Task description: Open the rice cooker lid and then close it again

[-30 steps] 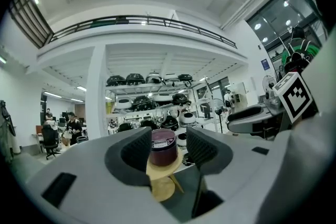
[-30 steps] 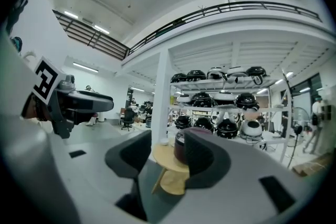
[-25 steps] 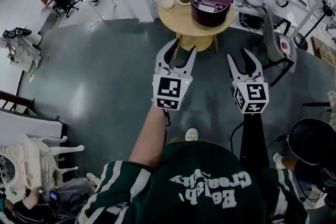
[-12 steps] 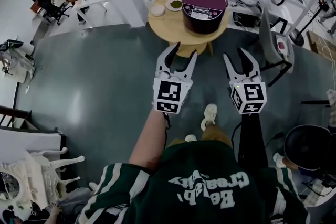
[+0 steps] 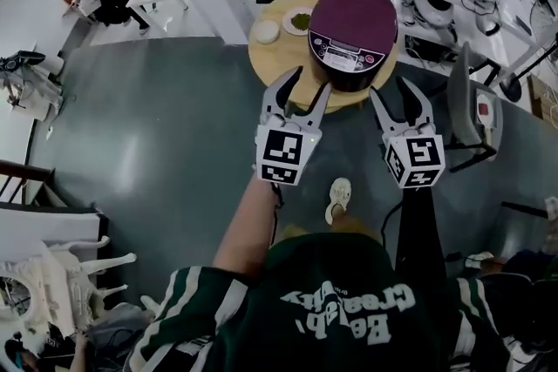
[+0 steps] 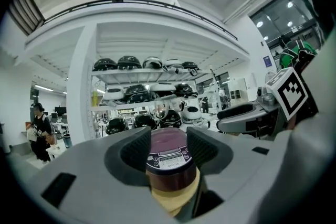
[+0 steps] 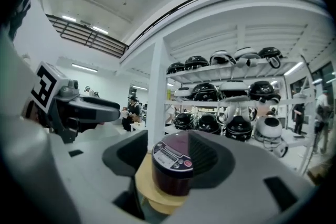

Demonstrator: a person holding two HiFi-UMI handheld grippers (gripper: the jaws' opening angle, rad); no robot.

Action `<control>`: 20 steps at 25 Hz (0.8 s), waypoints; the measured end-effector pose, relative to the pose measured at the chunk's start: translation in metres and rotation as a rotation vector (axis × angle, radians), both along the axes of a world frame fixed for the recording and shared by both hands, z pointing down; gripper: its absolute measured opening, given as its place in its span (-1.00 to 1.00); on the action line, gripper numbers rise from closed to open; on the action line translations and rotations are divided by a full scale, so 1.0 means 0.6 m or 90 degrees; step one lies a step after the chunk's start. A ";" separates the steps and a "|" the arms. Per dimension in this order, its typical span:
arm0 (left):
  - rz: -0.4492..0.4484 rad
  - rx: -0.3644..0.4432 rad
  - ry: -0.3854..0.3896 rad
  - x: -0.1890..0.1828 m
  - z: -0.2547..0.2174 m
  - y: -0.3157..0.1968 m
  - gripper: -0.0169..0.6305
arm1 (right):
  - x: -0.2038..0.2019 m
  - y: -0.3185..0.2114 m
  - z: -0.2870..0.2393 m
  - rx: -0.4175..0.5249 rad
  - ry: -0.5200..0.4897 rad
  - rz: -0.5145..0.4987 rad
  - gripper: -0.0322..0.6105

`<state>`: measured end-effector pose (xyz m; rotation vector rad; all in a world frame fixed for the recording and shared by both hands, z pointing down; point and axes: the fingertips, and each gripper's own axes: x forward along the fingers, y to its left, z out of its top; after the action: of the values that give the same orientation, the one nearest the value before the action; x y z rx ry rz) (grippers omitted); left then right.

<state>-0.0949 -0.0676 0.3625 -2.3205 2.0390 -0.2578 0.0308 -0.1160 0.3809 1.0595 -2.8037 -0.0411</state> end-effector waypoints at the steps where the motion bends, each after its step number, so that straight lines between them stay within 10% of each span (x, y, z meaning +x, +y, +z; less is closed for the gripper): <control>1: -0.003 -0.003 0.000 -0.006 0.002 -0.026 -0.33 | -0.007 -0.026 0.002 -0.002 0.001 -0.009 -0.13; 20: -0.046 -0.042 -0.013 -0.075 0.067 -0.300 -0.30 | -0.139 -0.258 0.098 -0.070 0.083 -0.206 -0.12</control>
<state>-0.1396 -0.2475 0.4030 -2.2735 2.1390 -0.3547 -0.0524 -0.2706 0.4397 0.5504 -2.7900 0.0083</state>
